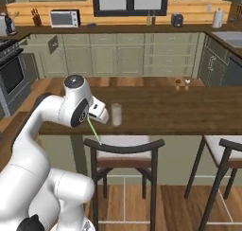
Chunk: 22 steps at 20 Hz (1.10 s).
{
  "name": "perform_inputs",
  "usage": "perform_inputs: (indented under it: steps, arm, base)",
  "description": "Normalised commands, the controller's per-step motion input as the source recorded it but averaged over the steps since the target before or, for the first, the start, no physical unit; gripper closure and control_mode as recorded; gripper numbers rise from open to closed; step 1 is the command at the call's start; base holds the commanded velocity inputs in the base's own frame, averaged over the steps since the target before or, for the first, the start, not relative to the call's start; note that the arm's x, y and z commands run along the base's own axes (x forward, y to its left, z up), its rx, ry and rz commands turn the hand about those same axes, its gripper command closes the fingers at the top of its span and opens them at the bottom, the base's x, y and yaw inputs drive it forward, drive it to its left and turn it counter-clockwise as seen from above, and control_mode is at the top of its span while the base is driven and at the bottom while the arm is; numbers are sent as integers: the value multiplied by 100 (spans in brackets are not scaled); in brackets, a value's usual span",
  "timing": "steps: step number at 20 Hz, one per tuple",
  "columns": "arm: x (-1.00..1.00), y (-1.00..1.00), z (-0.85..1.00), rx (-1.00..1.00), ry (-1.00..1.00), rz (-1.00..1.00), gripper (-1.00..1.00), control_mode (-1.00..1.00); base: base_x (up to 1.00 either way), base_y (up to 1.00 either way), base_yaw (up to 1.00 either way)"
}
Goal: Take a straw from the drawer in front and place it inside the glass cup on the dining counter.
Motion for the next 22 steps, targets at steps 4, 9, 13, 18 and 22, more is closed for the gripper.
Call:
perform_inputs:
  steps: [4, 9, 13, 18, 22]
  arm:
    - [0, 0, 0, 0, 0, 0, 100, 100]
    - [0, 0, 0, 0, 0, 0, 100, 100]
    - [0, 0, 0, 0, 0, 0, 100, 100]
    - [0, 0, 0, 0, 0, 0, 100, 100]
    - [26, -2, 41, 20, -1, 21, 100, -100]
  base:
    - [24, -79, 31]
    - [57, -34, 25]
    - [84, 0, 33]
    - [86, -1, 34]
    - [18, 0, 8]
